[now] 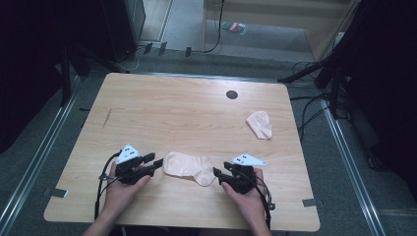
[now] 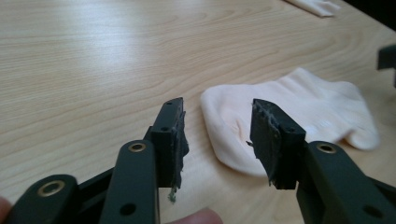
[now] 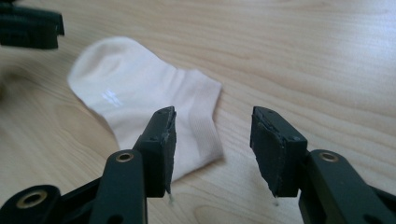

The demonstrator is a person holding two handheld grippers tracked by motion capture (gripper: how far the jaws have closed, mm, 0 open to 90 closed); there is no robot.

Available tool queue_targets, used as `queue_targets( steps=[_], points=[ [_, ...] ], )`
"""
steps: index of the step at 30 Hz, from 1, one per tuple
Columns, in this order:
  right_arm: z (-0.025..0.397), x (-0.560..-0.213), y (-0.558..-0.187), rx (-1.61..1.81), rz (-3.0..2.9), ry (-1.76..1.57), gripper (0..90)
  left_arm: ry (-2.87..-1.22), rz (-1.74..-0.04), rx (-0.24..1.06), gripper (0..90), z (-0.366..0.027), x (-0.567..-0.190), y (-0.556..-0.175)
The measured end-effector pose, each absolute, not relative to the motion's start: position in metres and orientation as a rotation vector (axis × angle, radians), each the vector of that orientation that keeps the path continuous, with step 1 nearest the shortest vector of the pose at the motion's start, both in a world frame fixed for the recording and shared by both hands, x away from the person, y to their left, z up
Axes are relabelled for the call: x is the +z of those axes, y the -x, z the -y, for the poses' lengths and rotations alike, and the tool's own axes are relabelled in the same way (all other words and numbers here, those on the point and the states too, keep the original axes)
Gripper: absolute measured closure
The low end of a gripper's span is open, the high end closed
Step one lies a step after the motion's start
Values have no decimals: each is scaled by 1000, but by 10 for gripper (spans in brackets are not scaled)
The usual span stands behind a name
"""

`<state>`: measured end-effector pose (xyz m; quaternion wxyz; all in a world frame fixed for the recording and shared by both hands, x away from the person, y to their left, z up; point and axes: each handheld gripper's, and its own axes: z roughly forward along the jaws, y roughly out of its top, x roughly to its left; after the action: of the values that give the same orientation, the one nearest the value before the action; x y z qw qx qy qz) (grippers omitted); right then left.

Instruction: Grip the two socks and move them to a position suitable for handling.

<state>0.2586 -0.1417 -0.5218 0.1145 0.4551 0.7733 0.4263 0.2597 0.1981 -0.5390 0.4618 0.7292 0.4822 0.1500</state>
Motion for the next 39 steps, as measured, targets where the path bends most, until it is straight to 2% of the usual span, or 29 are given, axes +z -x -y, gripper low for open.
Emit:
queue_targets(
  steps=[4, 7, 8, 10, 11, 13, 19, 27, 32, 36, 37, 38, 39],
  points=[
    [131, -534, -258, 1182, -2255, -1345, 514, -1824, -1204, 366, 575, -183, -546, -268],
    [122, -542, -258, 1148, -2276, -1350, 504, -1896, -1245, 407, 661, -175, -552, -269],
    [120, -544, -258, 1130, -2282, -1346, 529, -1903, -1249, 413, 696, -174, -552, -269],
    [117, -545, -257, 1103, -2280, -1330, 645, -1917, -1231, 392, 822, -175, -551, -268],
    [116, -545, -257, 1094, -2284, -1315, 738, -1926, -1217, 390, 877, -175, -551, -268],
    [115, -545, -255, 1087, -2283, -1285, 834, -1946, -1188, 385, 888, -176, -550, -264],
    [125, -527, -246, 1196, -2269, -1235, 871, -1881, -1163, 342, 892, -187, -538, -243],
    [141, -510, -232, 1182, -2340, -1174, 874, -1852, -1136, 367, 891, -177, -529, -199],
    [148, -519, -229, 1138, -2384, -1174, 876, -1878, -1157, 346, 892, -171, -543, -190],
    [149, -527, -233, 1113, -2385, -1193, 872, -1899, -1151, 394, 888, -168, -546, -189],
    [149, -528, -233, 1118, -2380, -1193, 853, -1891, -1154, 402, 880, -168, -547, -189],
    [149, -527, -232, 1139, -2369, -1174, 797, -1882, -1160, 410, 829, -169, -548, -190],
    [148, -527, -231, 1151, -2359, -1153, 679, -1872, -1169, 416, 668, -168, -549, -191]
  ],
)
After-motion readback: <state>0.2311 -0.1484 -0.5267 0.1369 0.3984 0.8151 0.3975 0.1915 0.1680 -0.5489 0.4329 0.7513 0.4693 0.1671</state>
